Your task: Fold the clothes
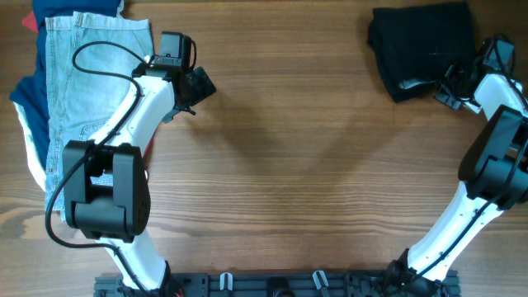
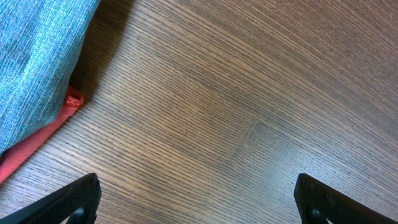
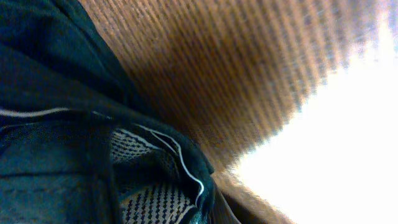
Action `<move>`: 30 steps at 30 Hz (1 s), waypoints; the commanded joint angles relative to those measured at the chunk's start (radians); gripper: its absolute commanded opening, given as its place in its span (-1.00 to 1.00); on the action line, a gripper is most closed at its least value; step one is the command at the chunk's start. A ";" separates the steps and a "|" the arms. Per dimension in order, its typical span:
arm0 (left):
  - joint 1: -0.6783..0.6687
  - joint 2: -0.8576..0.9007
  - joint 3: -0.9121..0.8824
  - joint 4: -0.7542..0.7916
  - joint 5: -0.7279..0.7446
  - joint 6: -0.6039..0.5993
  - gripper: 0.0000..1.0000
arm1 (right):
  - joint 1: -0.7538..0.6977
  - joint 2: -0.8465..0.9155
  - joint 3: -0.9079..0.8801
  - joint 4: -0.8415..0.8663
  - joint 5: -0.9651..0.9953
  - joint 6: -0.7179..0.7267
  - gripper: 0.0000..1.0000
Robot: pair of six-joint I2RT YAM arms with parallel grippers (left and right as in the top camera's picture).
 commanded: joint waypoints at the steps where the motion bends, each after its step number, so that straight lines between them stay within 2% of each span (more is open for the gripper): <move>1: 0.000 -0.025 0.003 0.003 -0.020 0.008 0.99 | 0.010 0.049 -0.031 0.052 0.053 0.122 -0.91; 5: 0.000 -0.025 0.003 0.003 -0.020 0.008 0.99 | 0.015 0.049 -0.031 0.089 0.054 0.101 -0.88; 8: 0.000 -0.025 0.003 0.003 -0.020 0.008 1.00 | 0.015 0.049 -0.031 0.088 0.076 -0.005 -0.73; 9: 0.000 -0.025 0.003 0.003 -0.020 0.008 0.99 | 0.015 0.049 -0.031 0.087 0.085 -0.032 -0.60; 10: 0.000 -0.025 0.003 0.003 -0.020 0.008 1.00 | 0.015 0.049 -0.031 0.084 0.097 -0.066 -0.20; 12: 0.000 -0.025 0.003 0.003 -0.020 0.008 0.99 | 0.014 0.049 -0.031 0.077 0.108 -0.139 0.83; 13: 0.000 -0.025 0.003 0.003 -0.020 0.008 1.00 | 0.011 0.049 -0.031 0.068 0.112 -0.220 1.00; 16: 0.000 -0.025 0.003 0.003 -0.020 0.008 1.00 | 0.001 0.049 -0.031 0.055 0.100 -0.467 1.00; 18: 0.000 -0.025 0.003 0.003 -0.020 0.008 0.99 | -0.008 0.046 -0.031 0.047 0.063 -0.756 0.99; 20: 0.000 -0.025 0.003 0.003 -0.020 0.008 0.99 | -0.014 0.039 -0.031 0.027 0.032 -0.922 0.99; 23: 0.000 -0.025 0.003 0.003 -0.021 0.008 1.00 | -0.026 -0.011 -0.031 -0.053 0.013 -0.957 0.99; 26: 0.000 -0.025 0.003 0.003 -0.021 0.009 1.00 | -0.024 -0.106 -0.031 -0.093 -0.087 -1.046 1.00; 28: 0.000 -0.025 0.003 0.003 -0.021 0.008 0.99 | -0.014 -0.186 -0.031 -0.099 -0.192 -1.125 0.99; 30: 0.000 -0.025 0.003 0.003 -0.021 0.009 1.00 | 0.008 -0.285 -0.031 -0.059 -0.313 -1.265 0.99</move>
